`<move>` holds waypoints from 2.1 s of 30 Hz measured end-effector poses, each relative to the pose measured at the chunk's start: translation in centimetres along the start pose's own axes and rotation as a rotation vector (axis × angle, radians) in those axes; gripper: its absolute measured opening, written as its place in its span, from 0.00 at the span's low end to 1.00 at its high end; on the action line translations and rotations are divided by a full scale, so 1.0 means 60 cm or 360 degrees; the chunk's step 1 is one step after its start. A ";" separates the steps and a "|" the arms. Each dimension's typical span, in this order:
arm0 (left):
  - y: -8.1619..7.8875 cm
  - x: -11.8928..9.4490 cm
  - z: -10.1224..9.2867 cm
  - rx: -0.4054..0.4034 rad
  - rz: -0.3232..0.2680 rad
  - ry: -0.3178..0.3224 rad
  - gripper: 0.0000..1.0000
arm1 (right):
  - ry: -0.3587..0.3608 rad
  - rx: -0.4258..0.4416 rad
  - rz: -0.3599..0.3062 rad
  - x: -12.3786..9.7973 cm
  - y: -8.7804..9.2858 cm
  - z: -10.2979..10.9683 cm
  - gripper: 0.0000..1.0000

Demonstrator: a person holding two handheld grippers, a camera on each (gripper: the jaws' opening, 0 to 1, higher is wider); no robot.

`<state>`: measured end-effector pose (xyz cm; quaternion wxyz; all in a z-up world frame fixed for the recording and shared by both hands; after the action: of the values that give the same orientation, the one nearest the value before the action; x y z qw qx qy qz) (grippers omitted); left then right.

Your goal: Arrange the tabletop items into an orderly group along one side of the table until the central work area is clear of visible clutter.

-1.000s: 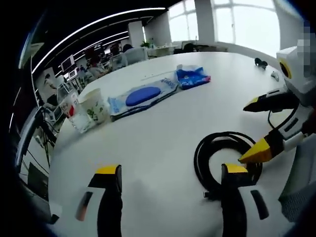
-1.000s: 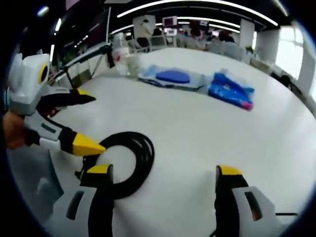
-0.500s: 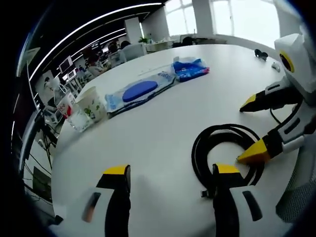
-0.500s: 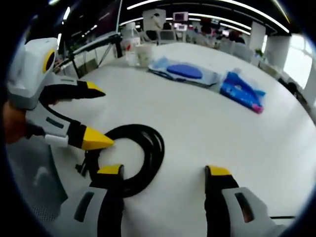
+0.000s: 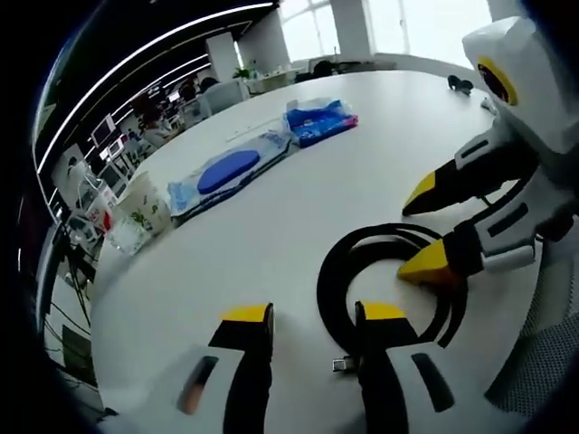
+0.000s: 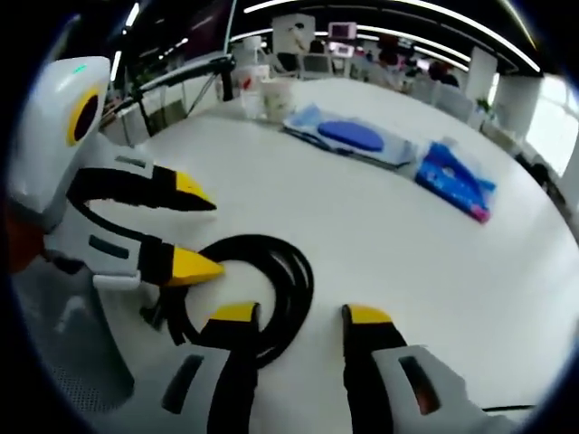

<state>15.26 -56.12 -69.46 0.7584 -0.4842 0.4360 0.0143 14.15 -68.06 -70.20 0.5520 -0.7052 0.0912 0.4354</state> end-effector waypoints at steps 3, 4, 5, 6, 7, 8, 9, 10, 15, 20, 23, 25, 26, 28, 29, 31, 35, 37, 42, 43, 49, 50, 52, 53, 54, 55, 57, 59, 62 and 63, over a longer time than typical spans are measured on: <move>0.000 0.000 -0.004 0.0012 -0.0005 0.0004 0.25 | -0.0002 -0.0002 -0.0007 0.001 -0.002 0.005 0.23; 0.000 0.001 -0.006 0.0005 -0.0003 0.0012 0.23 | -0.0003 -0.0003 -0.0008 0.001 -0.002 0.005 0.20; 0.001 0.001 -0.007 -0.0001 -0.0001 0.0017 0.22 | -0.0007 -0.0003 -0.0010 0.001 -0.002 0.007 0.19; 0.000 0.000 -0.009 0.0001 0.0001 0.0021 0.20 | -0.0012 -0.0015 -0.0016 0.001 -0.003 0.008 0.18; 0.000 0.001 -0.012 0.0018 0.0001 0.0026 0.19 | -0.0018 -0.0021 -0.0017 0.002 -0.004 0.010 0.17; 0.000 0.000 -0.013 0.0030 0.0005 0.0025 0.18 | -0.0012 -0.0023 -0.0012 0.002 -0.004 0.010 0.16; 0.000 0.001 -0.015 0.0039 0.0005 0.0027 0.15 | -0.0003 -0.0007 -0.0006 0.002 -0.004 0.009 0.16; 0.000 0.001 -0.017 0.0039 0.0008 0.0034 0.15 | 0.0008 0.0007 -0.0007 0.003 -0.004 0.008 0.15; -0.002 0.000 -0.016 0.0065 0.0020 0.0018 0.15 | 0.0032 0.0065 0.0001 0.002 -0.006 0.007 0.13; -0.002 0.001 -0.017 0.0070 0.0029 0.0016 0.12 | 0.0021 0.0066 0.0005 0.003 -0.007 0.010 0.10; -0.003 0.000 -0.021 0.0089 0.0046 0.0016 0.11 | 0.0023 0.0062 0.0014 0.004 -0.008 0.011 0.09; -0.003 0.000 -0.020 0.0082 0.0052 0.0015 0.11 | 0.0020 0.0074 0.0014 0.004 -0.008 0.010 0.09; -0.003 -0.001 -0.020 0.0080 0.0054 0.0017 0.11 | 0.0019 0.0078 0.0013 0.004 -0.008 0.010 0.09; -0.003 -0.001 -0.019 0.0069 0.0057 0.0017 0.11 | 0.0016 0.0092 0.0011 0.003 -0.007 0.011 0.08; -0.003 -0.001 -0.018 0.0064 0.0058 0.0016 0.11 | 0.0013 0.0100 0.0012 0.003 -0.007 0.011 0.08; -0.005 -0.003 -0.017 0.0054 0.0058 0.0012 0.10 | 0.0012 0.0110 0.0014 0.002 -0.008 0.011 0.07; -0.006 -0.005 -0.017 0.0044 0.0069 0.0014 0.09 | 0.0005 0.0121 0.0016 0.001 -0.008 0.011 0.06; -0.007 -0.006 -0.017 0.0037 0.0071 0.0016 0.09 | 0.0000 0.0125 0.0018 -0.001 -0.009 0.012 0.06; -0.011 -0.007 -0.009 -0.0060 0.0075 0.0023 0.09 | 0.0010 0.0080 -0.0021 -0.006 -0.019 0.011 0.04; -0.011 -0.007 -0.009 -0.0055 0.0077 0.0024 0.09 | 0.0006 0.0099 -0.0028 -0.006 -0.021 0.010 0.04; -0.022 -0.010 -0.004 -0.0090 0.0069 0.0019 0.09 | 0.0005 0.0122 -0.0047 -0.008 -0.034 0.003 0.03; -0.024 -0.011 -0.004 -0.0092 0.0067 0.0020 0.09 | 0.0004 0.0125 -0.0049 -0.009 -0.036 0.001 0.03; -0.028 -0.009 -0.001 -0.0101 0.0063 0.0022 0.09 | 0.0005 0.0127 -0.0059 -0.010 -0.041 -0.003 0.03; -0.032 -0.009 0.000 -0.0109 0.0059 0.0024 0.09 | 0.0007 0.0122 -0.0064 -0.011 -0.043 -0.005 0.03; -0.035 -0.009 0.002 -0.0119 0.0053 0.0024 0.09 | 0.0010 0.0119 -0.0067 -0.012 -0.047 -0.007 0.03; -0.038 -0.008 0.003 -0.0132 0.0048 0.0025 0.09 | 0.0011 0.0120 -0.0069 -0.012 -0.048 -0.008 0.03; -0.045 -0.006 0.009 -0.0151 0.0040 0.0028 0.09 | 0.0015 0.0123 -0.0086 -0.014 -0.057 -0.014 0.02; -0.053 -0.005 0.014 -0.0164 0.0029 0.0027 0.09 | 0.0017 0.0128 -0.0100 -0.014 -0.063 -0.018 0.02; -0.064 -0.004 0.018 -0.0165 0.0011 0.0028 0.09 | 0.0024 0.0136 -0.0113 -0.015 -0.071 -0.025 0.02; -0.069 -0.003 0.020 -0.0166 0.0003 0.0026 0.10 | 0.0026 0.0138 -0.0117 -0.015 -0.074 -0.027 0.02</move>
<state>17.78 -57.32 -66.17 0.7285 -0.5228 0.4414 0.0339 17.15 -68.14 -66.41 0.5971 -0.6870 0.0886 0.4045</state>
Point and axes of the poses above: the point that each gripper's makers call its tool centre point, and the gripper's own axes: x roughly forward along the fingers, z roughly to its left, y roughly out of its underside, the point moved 6 cm from there along -x, roughly backward along the fingers, and after that the axes turned 4 degrees about -z, right-handed, at the moved point
